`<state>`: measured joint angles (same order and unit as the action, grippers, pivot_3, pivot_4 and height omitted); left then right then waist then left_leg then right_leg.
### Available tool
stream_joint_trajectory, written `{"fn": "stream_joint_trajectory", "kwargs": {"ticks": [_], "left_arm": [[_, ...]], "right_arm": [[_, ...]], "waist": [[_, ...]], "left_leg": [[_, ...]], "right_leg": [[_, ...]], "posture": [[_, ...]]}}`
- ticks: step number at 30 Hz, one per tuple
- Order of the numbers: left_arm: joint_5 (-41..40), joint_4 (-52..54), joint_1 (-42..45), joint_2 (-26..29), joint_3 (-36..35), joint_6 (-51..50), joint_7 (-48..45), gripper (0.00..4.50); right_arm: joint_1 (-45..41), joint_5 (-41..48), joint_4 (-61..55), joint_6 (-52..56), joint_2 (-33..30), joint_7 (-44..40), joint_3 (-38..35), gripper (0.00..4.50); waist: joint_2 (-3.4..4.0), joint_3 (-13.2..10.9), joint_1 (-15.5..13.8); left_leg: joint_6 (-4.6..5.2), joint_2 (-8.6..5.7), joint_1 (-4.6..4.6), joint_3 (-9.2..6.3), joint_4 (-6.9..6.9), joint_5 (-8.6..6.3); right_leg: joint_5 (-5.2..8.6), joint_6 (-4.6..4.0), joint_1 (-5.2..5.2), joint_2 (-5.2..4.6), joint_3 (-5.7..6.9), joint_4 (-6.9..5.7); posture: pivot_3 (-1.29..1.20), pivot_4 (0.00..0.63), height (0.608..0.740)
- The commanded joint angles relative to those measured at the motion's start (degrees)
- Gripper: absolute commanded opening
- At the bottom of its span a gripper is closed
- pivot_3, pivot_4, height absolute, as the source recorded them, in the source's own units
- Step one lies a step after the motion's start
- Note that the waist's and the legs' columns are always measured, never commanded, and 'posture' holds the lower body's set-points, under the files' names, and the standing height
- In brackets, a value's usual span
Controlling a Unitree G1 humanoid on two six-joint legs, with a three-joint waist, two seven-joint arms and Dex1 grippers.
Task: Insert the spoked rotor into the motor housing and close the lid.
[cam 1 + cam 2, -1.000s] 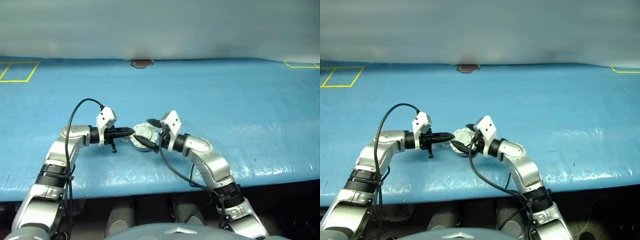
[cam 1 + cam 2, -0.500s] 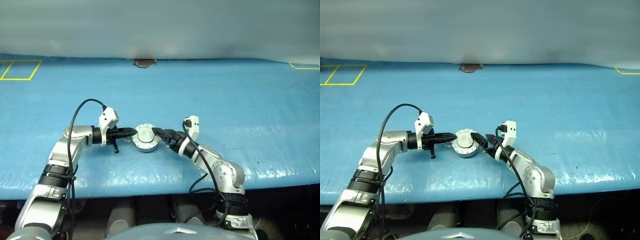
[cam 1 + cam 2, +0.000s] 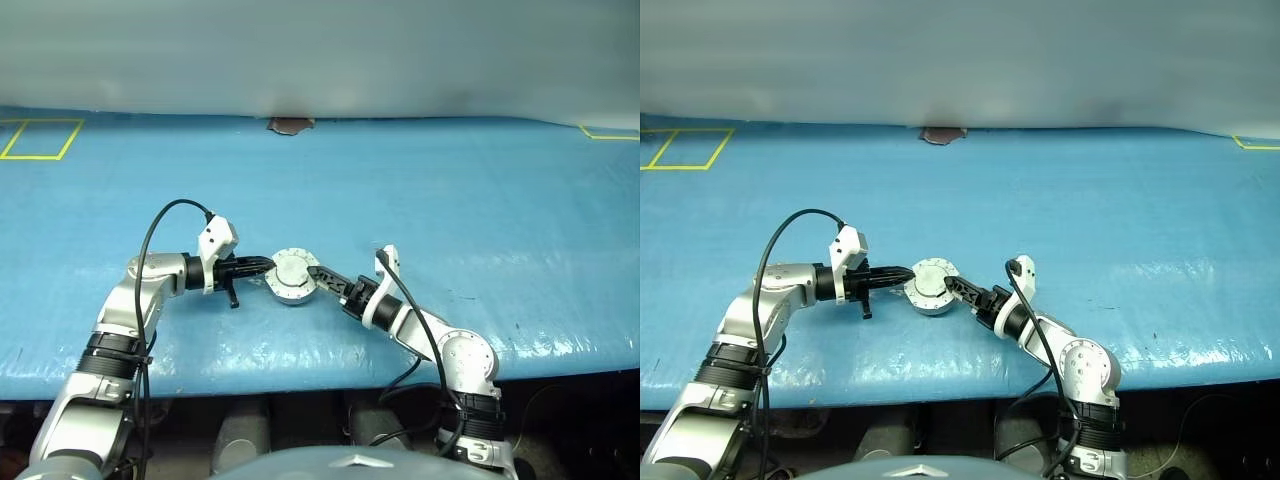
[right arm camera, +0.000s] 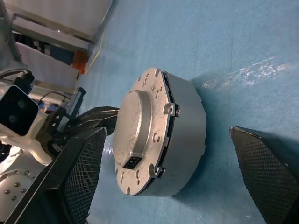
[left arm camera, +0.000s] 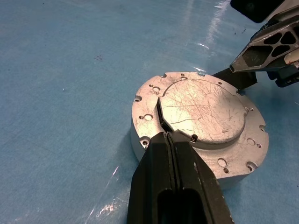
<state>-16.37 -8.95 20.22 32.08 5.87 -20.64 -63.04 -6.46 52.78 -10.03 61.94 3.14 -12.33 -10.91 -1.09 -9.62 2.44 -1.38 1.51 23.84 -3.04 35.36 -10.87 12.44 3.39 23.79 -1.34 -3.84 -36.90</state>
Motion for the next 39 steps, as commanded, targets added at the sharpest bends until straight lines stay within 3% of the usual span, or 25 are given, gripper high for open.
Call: {"fn": "stream_joint_trajectory", "kwargs": {"ticks": [1,2,5,12,15,21,34,39], "left_arm": [[0.4,1.1,-0.6,-0.1,0.9,0.5,-0.1,0.0],[0.4,1.0,-0.6,-0.1,0.9,0.6,-0.1,0.0],[0.6,0.7,-0.4,-0.1,1.0,0.9,-0.1,0.0],[0.8,0.4,-0.2,-0.1,1.0,1.4,0.0,0.0],[1.0,0.3,-0.2,0.0,1.0,1.5,0.0,0.0],[1.3,0.1,-0.2,-0.1,1.2,1.8,0.0,0.0],[1.9,-0.7,-0.2,-0.7,0.3,2.6,0.2,0.0],[-5.1,-1.1,1.7,-4.1,-6.3,-3.4,3.4,0.0]], "right_arm": [[0.9,4.3,0.2,0.1,4.8,1.2,0.0,4.47],[0.9,4.8,0.5,0.1,4.7,1.4,0.3,4.47],[1.0,5.6,1.1,0.0,4.4,1.3,1.8,3.58],[0.5,6.3,3.3,-1.3,4.2,1.3,3.6,3.58],[0.4,7.3,4.0,-1.7,4.4,1.3,3.3,2.97],[0.4,9.4,4.0,-2.7,3.9,0.8,3.3,1.32],[0.0,10.1,6.1,-4.1,3.8,2.8,2.9,1.18],[-0.3,15.8,6.5,-6.0,5.4,3.1,-0.1,1.18]], "waist": [[0.0,0.0,0.0],[0.0,0.0,0.0],[0.0,0.0,0.0],[0.0,0.0,0.0],[0.0,0.0,0.0],[0.01,0.0,0.1],[0.01,0.0,0.0],[0.01,0.0,0.0]], "left_leg": [[0.0,0.0,0.0,0.0,0.0,0.0],[0.0,0.0,0.0,0.0,0.0,0.0],[0.0,0.0,0.0,0.0,0.0,0.0],[0.0,0.0,0.01,0.0,0.01,0.0],[0.0,0.0,0.0,0.0,0.01,0.0],[0.0,0.02,0.01,0.0,0.04,0.0],[0.0,0.02,-0.02,-0.01,0.06,0.0],[0.0,0.02,0.01,-0.01,0.12,0.0]], "right_leg": [[0.0,0.0,0.0,0.0,0.0,0.0],[0.0,0.0,0.0,0.0,0.0,0.0],[0.0,0.0,0.0,0.0,0.0,0.0],[0.0,0.0,0.0,0.0,0.0,0.0],[0.0,0.0,0.0,0.01,0.0,0.0],[0.0,0.0,0.01,0.03,0.0,-0.01],[-0.01,0.01,-0.03,0.04,-0.01,-0.02],[-0.02,0.03,-0.04,0.04,-0.01,-0.04]], "posture": [[0.0,0.15,0.74],[0.0,0.15,0.74],[0.0,0.15,0.74],[0.0,0.15,0.74],[0.0,0.15,0.74],[0.0,0.15,0.74],[0.0,0.15,0.74],[0.0,0.15,0.74]]}}
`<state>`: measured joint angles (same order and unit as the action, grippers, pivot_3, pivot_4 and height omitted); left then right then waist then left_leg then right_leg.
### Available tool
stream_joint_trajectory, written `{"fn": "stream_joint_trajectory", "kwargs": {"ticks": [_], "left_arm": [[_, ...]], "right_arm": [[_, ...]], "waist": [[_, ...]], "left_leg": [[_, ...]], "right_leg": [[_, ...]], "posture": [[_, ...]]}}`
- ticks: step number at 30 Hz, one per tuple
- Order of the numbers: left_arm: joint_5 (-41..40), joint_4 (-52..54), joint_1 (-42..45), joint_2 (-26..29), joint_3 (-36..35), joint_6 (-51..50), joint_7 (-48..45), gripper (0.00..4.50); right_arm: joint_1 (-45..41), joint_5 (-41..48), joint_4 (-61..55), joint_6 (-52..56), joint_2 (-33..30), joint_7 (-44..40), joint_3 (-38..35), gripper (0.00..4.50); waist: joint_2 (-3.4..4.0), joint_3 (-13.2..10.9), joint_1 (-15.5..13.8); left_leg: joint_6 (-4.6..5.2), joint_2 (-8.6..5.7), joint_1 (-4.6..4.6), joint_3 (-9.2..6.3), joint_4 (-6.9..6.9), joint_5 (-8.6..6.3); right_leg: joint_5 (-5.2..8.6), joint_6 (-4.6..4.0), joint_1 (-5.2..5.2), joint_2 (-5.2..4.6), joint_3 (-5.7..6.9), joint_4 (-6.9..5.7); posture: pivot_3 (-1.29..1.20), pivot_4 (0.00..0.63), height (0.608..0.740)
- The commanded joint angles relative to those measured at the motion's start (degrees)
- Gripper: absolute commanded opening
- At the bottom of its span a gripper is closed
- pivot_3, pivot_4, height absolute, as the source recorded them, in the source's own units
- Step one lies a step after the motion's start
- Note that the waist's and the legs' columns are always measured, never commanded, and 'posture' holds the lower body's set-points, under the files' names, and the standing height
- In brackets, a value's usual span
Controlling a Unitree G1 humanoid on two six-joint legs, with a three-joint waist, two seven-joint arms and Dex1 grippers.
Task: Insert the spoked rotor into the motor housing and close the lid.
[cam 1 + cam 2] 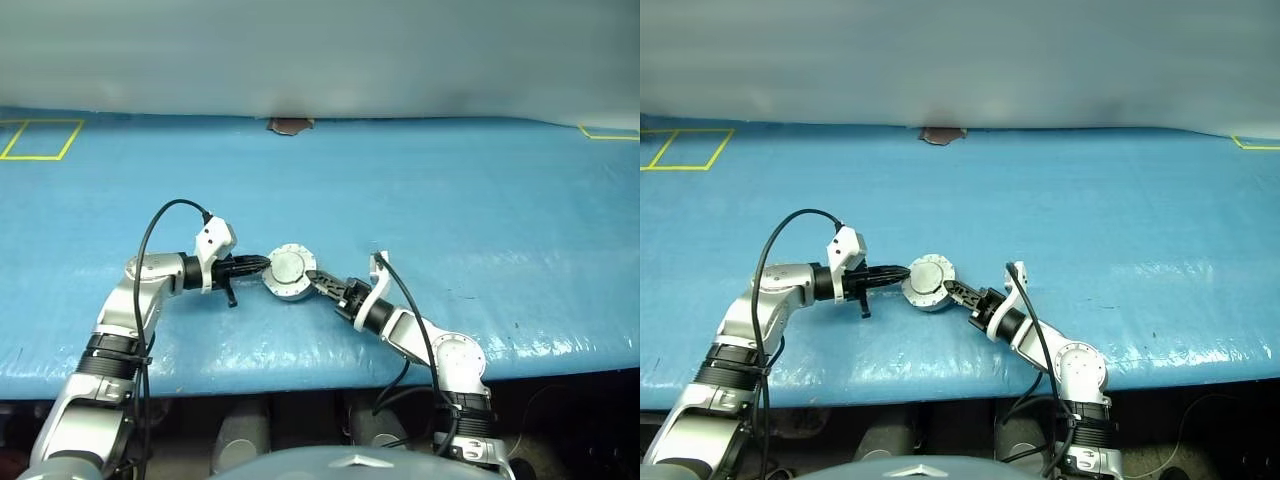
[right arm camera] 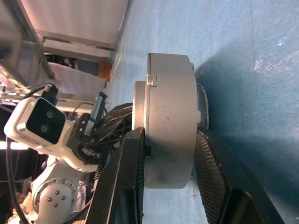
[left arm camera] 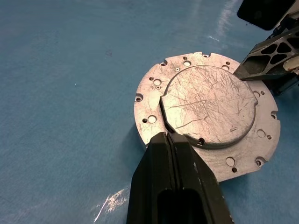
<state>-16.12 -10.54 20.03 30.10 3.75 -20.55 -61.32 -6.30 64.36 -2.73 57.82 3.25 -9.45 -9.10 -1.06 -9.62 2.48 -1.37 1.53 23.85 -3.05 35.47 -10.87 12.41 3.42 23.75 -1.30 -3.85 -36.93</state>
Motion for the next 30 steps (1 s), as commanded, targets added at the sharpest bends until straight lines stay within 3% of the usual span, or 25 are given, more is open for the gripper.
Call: {"fn": "stream_joint_trajectory", "kwargs": {"ticks": [1,10,13,24,30], "left_arm": [[-7.6,0.2,2.6,-3.0,-6.3,-5.9,2.8,0.0],[-19.5,1.0,2.1,-5.0,-15.4,-19.5,7.5,0.0],[-21.7,1.3,0.7,-5.6,-16.1,-20.7,6.9,0.56],[-33.5,3.6,-1.7,-10.5,-19.5,-31.1,10.7,4.32],[-40.2,3.1,-1.3,-14.3,-23.3,-35.0,14.7,4.46]], "right_arm": [[-0.6,5.6,-0.7,-2.4,5.8,0.9,-2.6,1.18],[-1.9,14.3,-3.4,-7.8,6.0,2.1,-3.8,1.18],[-3.1,15.5,-4.9,-9.5,5.1,1.9,-3.2,1.18],[-8.6,17.9,-4.1,-12.3,3.1,2.7,-1.4,1.18],[-9.2,18.1,-3.7,-11.4,3.4,3.5,0.4,1.18]], "waist": [[-0.02,0.0,0.0],[0.01,-0.1,1.2],[0.03,-0.1,1.3],[0.03,-0.1,1.3],[0.03,-0.1,1.1]], "left_leg": [[0.0,0.01,0.04,-0.01,0.03,0.0],[0.05,0.01,0.2,-0.07,0.08,-0.03],[0.05,0.02,0.2,-0.07,0.07,-0.03],[0.05,0.02,0.21,-0.07,0.15,-0.03],[0.06,0.01,0.24,-0.08,0.13,-0.04]], "right_leg": [[-0.01,0.01,0.02,0.01,0.0,0.0],[-0.18,0.3,0.1,0.08,0.01,0.02],[-0.17,0.28,0.11,0.09,0.0,0.02],[-0.12,0.16,0.09,0.11,-0.02,0.01],[-0.18,0.27,0.1,0.1,-0.02,0.03]], "posture": [[0.0,0.15,0.74],[0.0,0.15,0.74],[0.0,0.15,0.74],[0.0,0.15,0.74],[0.0,0.15,0.74]]}}
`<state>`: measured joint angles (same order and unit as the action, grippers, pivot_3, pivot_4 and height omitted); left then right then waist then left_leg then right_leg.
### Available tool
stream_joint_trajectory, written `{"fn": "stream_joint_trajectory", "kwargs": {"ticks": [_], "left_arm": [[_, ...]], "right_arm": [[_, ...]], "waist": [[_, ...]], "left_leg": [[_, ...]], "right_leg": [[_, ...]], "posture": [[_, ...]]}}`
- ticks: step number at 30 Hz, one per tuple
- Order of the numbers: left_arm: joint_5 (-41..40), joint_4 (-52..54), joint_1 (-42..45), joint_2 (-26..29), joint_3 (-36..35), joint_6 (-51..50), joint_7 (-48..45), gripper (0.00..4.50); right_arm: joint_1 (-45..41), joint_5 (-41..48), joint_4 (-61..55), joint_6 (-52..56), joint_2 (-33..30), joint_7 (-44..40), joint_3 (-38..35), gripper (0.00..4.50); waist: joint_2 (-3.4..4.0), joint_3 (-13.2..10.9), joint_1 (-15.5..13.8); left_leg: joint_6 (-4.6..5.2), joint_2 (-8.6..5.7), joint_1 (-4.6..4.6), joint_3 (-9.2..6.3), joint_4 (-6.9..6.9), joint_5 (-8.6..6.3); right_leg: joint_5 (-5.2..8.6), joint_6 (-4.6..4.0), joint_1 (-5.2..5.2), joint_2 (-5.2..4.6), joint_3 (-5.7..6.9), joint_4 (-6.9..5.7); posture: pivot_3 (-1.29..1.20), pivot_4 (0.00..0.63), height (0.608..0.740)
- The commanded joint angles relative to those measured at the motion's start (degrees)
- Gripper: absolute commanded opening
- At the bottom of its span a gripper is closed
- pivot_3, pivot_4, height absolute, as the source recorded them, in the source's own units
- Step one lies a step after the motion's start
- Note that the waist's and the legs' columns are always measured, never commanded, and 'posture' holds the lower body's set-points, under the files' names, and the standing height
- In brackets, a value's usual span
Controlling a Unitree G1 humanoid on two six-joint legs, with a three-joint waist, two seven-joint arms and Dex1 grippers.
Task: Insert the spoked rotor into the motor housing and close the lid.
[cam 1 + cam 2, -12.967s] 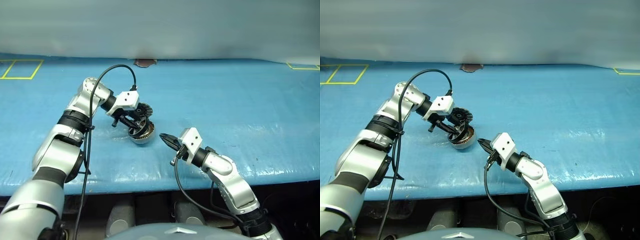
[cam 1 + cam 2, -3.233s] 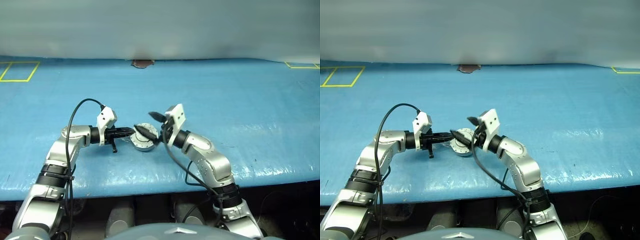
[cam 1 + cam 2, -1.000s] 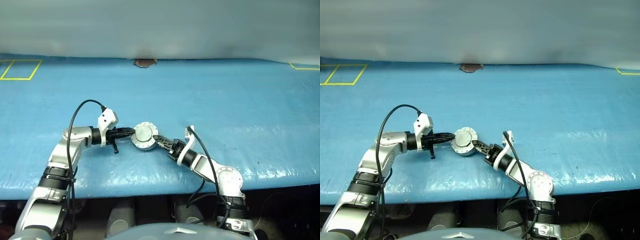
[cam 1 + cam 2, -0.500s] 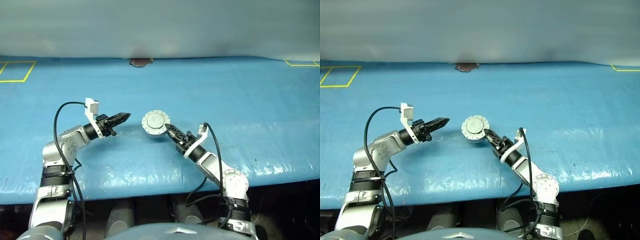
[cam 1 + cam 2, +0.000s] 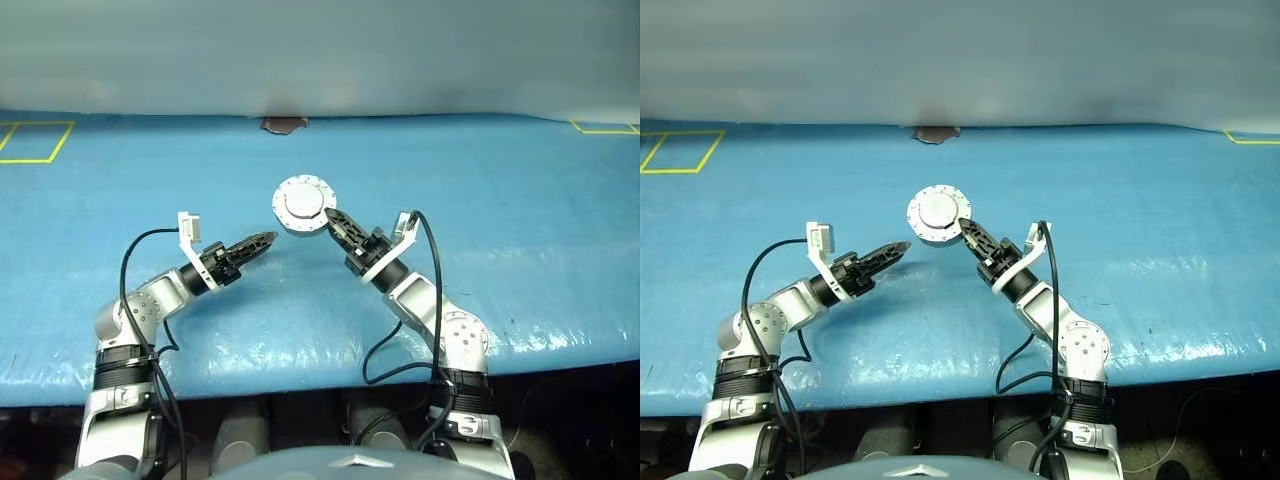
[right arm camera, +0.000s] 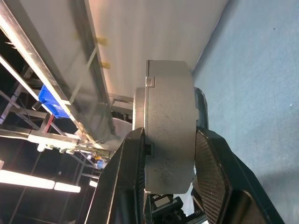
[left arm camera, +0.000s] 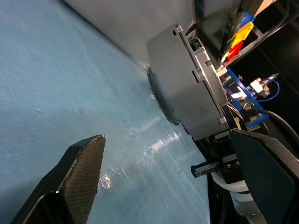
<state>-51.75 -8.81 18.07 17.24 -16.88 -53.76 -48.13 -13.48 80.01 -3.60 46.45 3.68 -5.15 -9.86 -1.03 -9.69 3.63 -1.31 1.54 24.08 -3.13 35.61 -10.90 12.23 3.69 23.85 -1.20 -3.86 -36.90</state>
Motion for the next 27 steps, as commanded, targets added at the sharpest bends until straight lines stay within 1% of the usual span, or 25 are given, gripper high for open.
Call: {"fn": "stream_joint_trajectory", "kwargs": {"ticks": [1,5,9,19,23,26,27], "left_arm": [[-5.6,1.4,0.7,-2.0,-3.4,-2.2,2.3,4.46],[-9.0,1.4,0.8,-3.6,-5.0,-3.7,4.6,4.46],[-10.1,0.4,1.3,-5.2,-5.5,-3.5,7.4,4.46],[-9.7,-0.1,2.8,-8.9,-3.8,-2.4,9.8,4.46],[-9.1,-0.2,3.1,-9.5,-4.0,-1.4,11.4,4.46],[-9.4,-0.1,2.8,-9.5,-4.1,-0.9,11.7,3.96],[-9.6,-0.1,2.8,-9.5,-4.2,-0.9,12.0,3.59]], "right_arm": [[-1.9,2.3,-2.7,0.0,3.0,-0.8,1.5,1.18],[-1.6,1.9,-1.8,0.1,2.9,-0.6,2.1,1.18],[-1.4,1.7,-2.0,0.6,2.6,-0.6,2.8,1.18],[-0.3,0.0,-3.8,1.9,2.5,-0.8,6.2,1.18],[0.0,-0.8,-3.8,1.3,2.5,-0.8,6.2,1.18],[0.0,-1.3,-3.8,1.0,2.5,-0.9,6.0,1.18],[0.0,-1.4,-3.8,0.9,2.6,-0.9,6.0,1.18]], "waist": [[0.0,0.0,0.0],[0.0,0.0,0.0],[0.0,0.0,0.0],[0.0,0.0,0.0],[-0.01,0.0,-0.1],[-0.01,0.0,0.0],[-0.01,0.0,0.0]], "left_leg": [[0.0,0.0,0.01,0.0,0.01,0.0],[0.0,0.0,0.0,-0.01,0.05,0.0],[0.0,-0.01,0.01,-0.01,0.09,0.0],[0.0,-0.03,0.06,-0.04,0.18,0.0],[0.0,-0.04,0.13,-0.05,0.24,0.0],[0.0,-0.04,0.15,-0.07,0.26,0.0],[0.0,-0.04,0.15,-0.08,0.27,0.0]], "right_leg": [[0.0,0.0,0.0,0.0,0.0,0.0],[0.01,-0.03,-0.01,0.02,0.0,-0.01],[0.01,-0.03,-0.02,0.01,0.0,-0.01],[0.01,-0.04,-0.02,0.03,0.0,-0.01],[0.0,-0.02,-0.02,0.02,0.0,0.0],[0.0,-0.02,0.0,0.03,0.0,0.0],[0.0,-0.02,0.0,0.03,0.01,0.0]], "posture": [[0.0,0.15,0.74],[0.0,0.15,0.74],[0.0,0.15,0.74],[0.0,0.15,0.74],[0.0,0.15,0.74],[0.0,0.15,0.74],[0.0,0.15,0.74]]}}
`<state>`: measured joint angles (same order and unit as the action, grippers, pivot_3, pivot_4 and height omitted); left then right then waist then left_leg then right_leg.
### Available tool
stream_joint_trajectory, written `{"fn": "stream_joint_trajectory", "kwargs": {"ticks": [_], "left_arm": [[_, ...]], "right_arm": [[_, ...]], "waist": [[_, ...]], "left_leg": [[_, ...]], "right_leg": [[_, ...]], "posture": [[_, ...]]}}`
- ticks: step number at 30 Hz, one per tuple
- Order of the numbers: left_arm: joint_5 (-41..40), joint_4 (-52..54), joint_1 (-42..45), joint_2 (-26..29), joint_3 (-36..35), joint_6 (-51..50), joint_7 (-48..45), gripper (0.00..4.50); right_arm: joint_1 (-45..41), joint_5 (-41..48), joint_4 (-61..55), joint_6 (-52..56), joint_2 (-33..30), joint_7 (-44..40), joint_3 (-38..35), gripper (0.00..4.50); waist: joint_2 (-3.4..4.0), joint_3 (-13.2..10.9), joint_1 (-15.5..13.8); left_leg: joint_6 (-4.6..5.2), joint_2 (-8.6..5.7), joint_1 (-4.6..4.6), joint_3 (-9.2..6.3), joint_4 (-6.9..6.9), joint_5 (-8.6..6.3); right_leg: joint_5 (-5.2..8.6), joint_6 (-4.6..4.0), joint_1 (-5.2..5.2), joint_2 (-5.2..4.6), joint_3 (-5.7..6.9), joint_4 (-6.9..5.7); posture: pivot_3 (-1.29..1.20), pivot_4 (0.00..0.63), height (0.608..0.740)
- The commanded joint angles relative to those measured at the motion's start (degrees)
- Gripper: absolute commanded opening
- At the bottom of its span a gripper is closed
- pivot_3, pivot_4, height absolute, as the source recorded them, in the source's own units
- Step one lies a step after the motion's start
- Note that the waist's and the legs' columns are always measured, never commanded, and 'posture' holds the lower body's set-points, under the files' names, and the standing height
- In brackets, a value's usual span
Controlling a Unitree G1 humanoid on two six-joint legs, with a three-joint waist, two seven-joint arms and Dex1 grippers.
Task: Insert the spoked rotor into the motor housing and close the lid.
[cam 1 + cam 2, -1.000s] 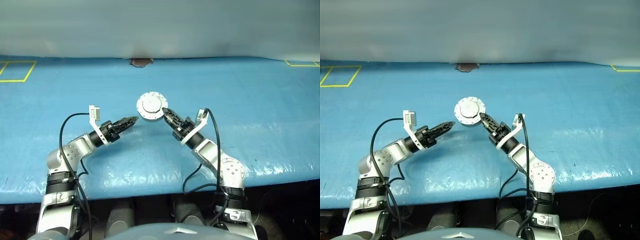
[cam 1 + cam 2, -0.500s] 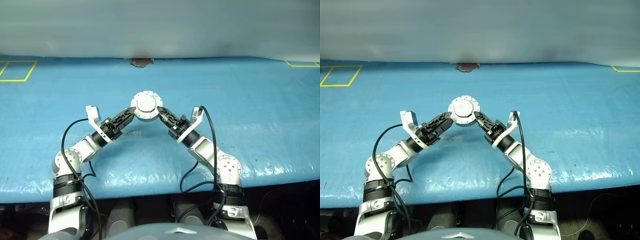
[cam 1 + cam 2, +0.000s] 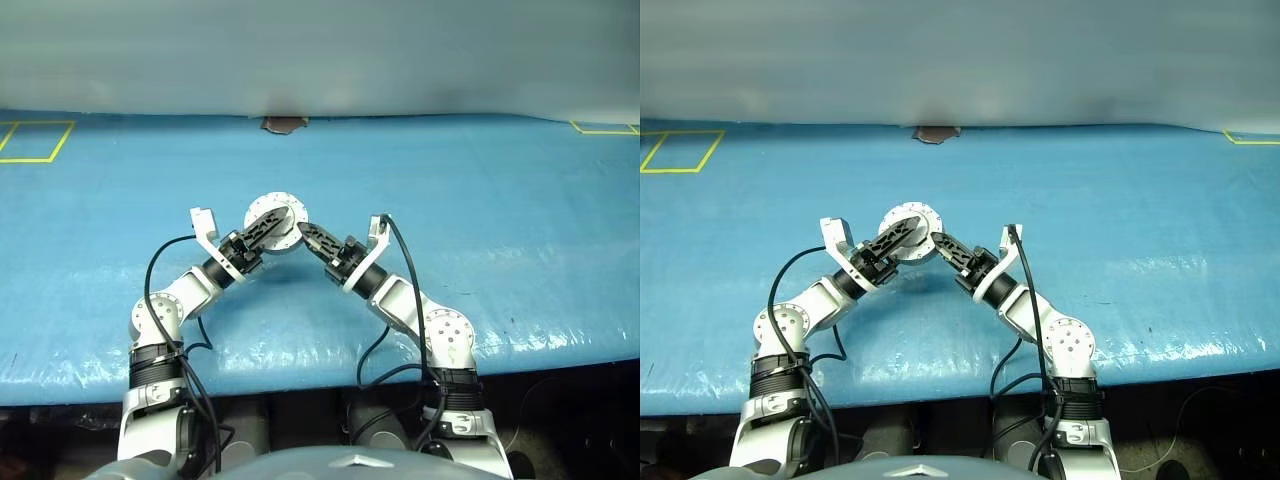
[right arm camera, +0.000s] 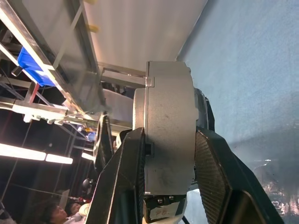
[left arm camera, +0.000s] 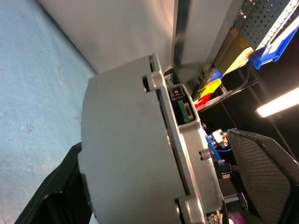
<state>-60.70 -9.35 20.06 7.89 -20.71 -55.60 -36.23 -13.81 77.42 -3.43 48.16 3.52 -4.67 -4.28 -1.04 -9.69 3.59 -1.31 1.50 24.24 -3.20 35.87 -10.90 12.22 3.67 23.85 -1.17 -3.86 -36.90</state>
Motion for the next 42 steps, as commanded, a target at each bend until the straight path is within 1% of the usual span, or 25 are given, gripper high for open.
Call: {"fn": "stream_joint_trajectory", "kwargs": {"ticks": [1,2,3,8,10,12,13,15,17,21,24,31,34,37,39,42], "left_arm": [[-0.7,0.1,0.9,-0.1,-0.6,1.1,0.4,3.27],[-0.8,-0.1,1.0,-0.1,-0.8,1.2,0.7,2.94],[-0.7,-0.2,1.1,-0.1,-0.7,1.3,1.0,2.81],[-2.4,-0.5,1.2,-0.5,-1.3,0.8,2.2,2.81],[-2.5,-0.5,1.1,-0.5,-1.2,1.1,2.5,2.81],[-2.4,-0.5,1.0,-0.5,-1.1,1.5,2.7,2.8],[-2.4,-0.4,1.0,-0.6,-1.1,1.7,2.9,2.8],[-2.2,-0.3,0.8,-0.7,-1.1,2.2,3.0,2.8],[-1.9,-0.2,0.7,-0.9,-1.0,2.9,3.3,2.8],[-1.2,-0.2,0.6,-1.5,-1.3,4.3,4.2,2.8],[-1.8,-0.7,1.1,-2.2,-3.7,6.9,6.0,2.8],[-4.2,-5.4,4.6,-2.7,-16.0,19.9,15.4,2.8],[-2.9,-6.6,5.4,-2.6,-19.6,26.0,18.9,2.8],[0.4,-8.4,5.7,-1.6,-20.7,31.1,22.2,2.8],[2.9,-9.8,5.6,-0.7,-19.9,32.8,23.4,2.8],[5.9,-12.7,6.1,0.8,-18.6,32.8,25.5,2.8]], "right_arm": [[0.3,1.0,-4.0,-1.0,2.8,-1.5,0.4,1.18],[0.3,0.8,-3.9,-1.1,2.8,-1.5,0.4,1.18],[0.3,0.8,-3.9,-1.1,2.9,-1.5,0.4,1.18],[0.0,0.3,-3.5,-1.1,2.9,-1.6,0.5,1.18],[0.0,-1.9,-4.1,-1.9,2.1,-3.7,1.3,1.18],[0.1,-3.4,-4.0,-2.9,2.2,-4.2,1.2,1.93],[0.2,-4.2,-4.1,-3.3,2.1,-5.0,1.3,2.18],[0.4,-6.2,-4.6,-5.8,3.1,-4.4,0.8,2.83],[0.4,-10.9,-4.8,-10.3,3.9,-3.6,0.7,3.46],[0.4,-13.2,-4.3,-13.7,4.1,-3.6,0.4,3.46],[0.4,-14.5,-3.7,-16.8,4.8,-2.3,-0.9,3.46],[2.7,-14.5,-3.8,-18.5,3.9,-2.2,-2.5,3.46],[3.5,-14.1,-4.3,-18.4,3.9,-2.0,-3.1,3.46],[4.2,-13.7,-5.3,-18.7,4.0,-1.7,-3.7,3.46],[4.4,-13.4,-5.7,-18.8,4.2,-1.6,-4.1,3.46],[4.4,-12.3,-5.7,-18.5,4.6,-1.2,-4.6,3.46]], "waist": [[0.0,0.0,0.0],[0.0,0.0,0.0],[0.0,0.0,0.0],[0.0,0.0,0.0],[0.0,0.0,0.0],[0.0,0.0,0.0],[0.0,0.0,0.0],[0.0,0.0,0.0],[0.0,0.0,-0.1],[0.0,0.0,-0.1],[0.0,0.0,-0.1],[-0.01,0.0,0.0],[-0.02,0.0,-0.3],[-0.04,0.0,-0.7],[-0.04,0.0,-1.0],[-0.04,0.0,-1.4]], "left_leg": [[0.0,0.0,0.0,0.0,0.0,0.0],[0.0,0.0,0.01,0.0,0.01,0.0],[0.0,-0.01,0.02,-0.01,0.01,0.0],[0.0,-0.01,0.05,-0.02,0.05,0.0],[0.0,-0.01,0.06,-0.02,0.05,0.0],[0.0,-0.01,0.06,-0.03,0.05,0.0],[0.0,-0.01,0.06,-0.03,0.05,0.0],[0.0,-0.01,0.07,-0.03,0.06,0.0],[0.0,-0.02,0.08,-0.04,0.06,0.0],[0.0,-0.02,0.11,-0.04,0.06,0.0],[0.0,-0.02,0.15,-0.04,0.06,0.0],[0.0,0.01,0.14,-0.05,0.07,0.0],[0.0,-0.01,0.22,-0.06,0.07,0.0],[0.0,-0.06,0.26,-0.07,0.08,0.0],[0.01,-0.07,0.28,-0.07,0.09,0.0],[0.01,-0.08,0.3,-0.09,0.13,0.0]], "right_leg": [[0.0,0.0,0.0,0.0,0.0,0.0],[0.0,0.0,0.0,0.0,0.0,0.0],[0.0,0.0,0.0,0.0,0.0,0.0],[-0.01,0.01,0.01,0.0,0.01,0.0],[-0.01,0.01,0.01,0.0,0.01,0.01],[-0.01,0.01,0.02,0.0,0.01,0.01],[-0.01,0.01,0.02,0.0,0.02,0.0],[-0.01,0.02,0.02,0.0,0.02,0.01],[-0.01,0.03,0.02,0.0,0.02,0.01],[-0.03,0.04,0.04,0.0,0.02,0.03],[-0.03,0.05,0.07,0.0,0.02,0.03],[-0.05,0.03,0.09,0.04,0.02,0.01],[-0.17,0.24,0.12,0.02,0.02,0.05],[-0.18,0.26,0.11,-0.02,0.02,0.12],[-0.18,0.26,0.11,-0.02,0.02,0.13],[-0.18,0.25,0.11,-0.02,0.04,0.12]], "posture": [[0.0,0.15,0.74],[0.0,0.15,0.74],[0.0,0.15,0.74],[0.0,0.15,0.74],[0.0,0.15,0.74],[0.0,0.15,0.74],[0.0,0.15,0.74],[0.0,0.15,0.74],[0.0,0.15,0.74],[0.0,0.15,0.74],[0.0,0.15,0.74],[0.0,0.15,0.74],[0.0,0.15,0.74],[0.0,0.15,0.74],[0.0,0.15,0.74],[0.0,0.15,0.74]]}}
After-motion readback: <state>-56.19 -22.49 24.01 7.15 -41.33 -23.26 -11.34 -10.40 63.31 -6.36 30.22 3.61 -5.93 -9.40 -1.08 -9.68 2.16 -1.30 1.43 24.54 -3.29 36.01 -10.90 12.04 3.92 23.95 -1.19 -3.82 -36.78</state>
